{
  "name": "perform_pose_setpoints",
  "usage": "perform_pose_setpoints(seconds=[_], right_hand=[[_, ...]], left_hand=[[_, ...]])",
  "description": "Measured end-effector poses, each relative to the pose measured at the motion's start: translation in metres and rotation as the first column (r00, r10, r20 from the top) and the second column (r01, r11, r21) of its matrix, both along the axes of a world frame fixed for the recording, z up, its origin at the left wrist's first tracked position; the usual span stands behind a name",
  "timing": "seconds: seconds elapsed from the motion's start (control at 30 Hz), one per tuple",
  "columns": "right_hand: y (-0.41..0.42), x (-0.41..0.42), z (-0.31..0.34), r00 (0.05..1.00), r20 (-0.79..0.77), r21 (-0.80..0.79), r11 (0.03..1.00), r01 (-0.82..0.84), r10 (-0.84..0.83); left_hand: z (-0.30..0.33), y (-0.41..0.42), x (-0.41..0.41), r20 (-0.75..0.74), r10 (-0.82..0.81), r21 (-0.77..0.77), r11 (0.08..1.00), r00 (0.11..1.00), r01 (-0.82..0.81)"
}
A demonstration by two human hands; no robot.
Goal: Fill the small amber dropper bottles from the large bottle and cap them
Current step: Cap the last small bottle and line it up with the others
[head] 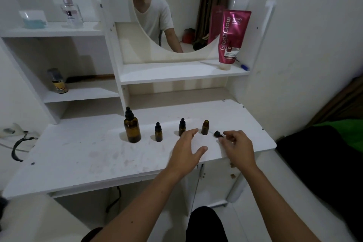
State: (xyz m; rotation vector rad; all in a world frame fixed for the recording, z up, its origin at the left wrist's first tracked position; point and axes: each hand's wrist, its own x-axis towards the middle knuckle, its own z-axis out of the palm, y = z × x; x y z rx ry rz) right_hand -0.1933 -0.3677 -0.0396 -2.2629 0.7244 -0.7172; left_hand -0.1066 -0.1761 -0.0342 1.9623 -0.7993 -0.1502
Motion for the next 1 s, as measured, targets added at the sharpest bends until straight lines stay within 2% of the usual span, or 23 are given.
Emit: perform_pose_setpoints(seconds=[0.13, 0.27, 0.4, 0.53, 0.63, 0.8, 1.0], right_hand=[[0.000, 0.002, -0.003, 1.000, 0.002, -0.037, 0.999, 0.021, -0.021], [-0.002, -0.004, -0.003, 0.997, 0.067, 0.017, 0.999, 0.045, -0.047], [-0.001, -0.013, 0.000, 0.984, 0.158, 0.190, 0.981, 0.050, -0.081], [-0.006, -0.016, 0.005, 0.952, 0.279, 0.388, 0.922, 0.007, -0.125], [-0.010, -0.010, 0.018, 0.923, 0.368, 0.447, 0.892, -0.067, -0.115], [-0.008, 0.005, 0.049, 0.902, 0.431, 0.315, 0.938, -0.145, -0.005], [-0.006, 0.015, 0.058, 0.939, 0.316, 0.084, 0.982, -0.170, 0.136]], left_hand=[[0.001, -0.030, 0.007, -0.003, 0.040, 0.024, 0.999, 0.999, -0.040], [0.006, -0.052, 0.015, -0.046, 0.074, -0.029, 0.997, 0.996, -0.076], [0.001, -0.062, 0.023, -0.053, 0.130, -0.116, 0.984, 0.990, -0.136], [-0.003, -0.060, 0.029, -0.086, 0.123, -0.149, 0.979, 0.989, -0.135], [-0.004, -0.060, 0.031, -0.089, 0.115, -0.150, 0.981, 0.989, -0.127], [-0.006, -0.060, 0.031, -0.084, 0.107, -0.151, 0.981, 0.991, -0.118], [-0.005, -0.060, 0.030, -0.073, 0.100, -0.159, 0.981, 0.992, -0.110]])
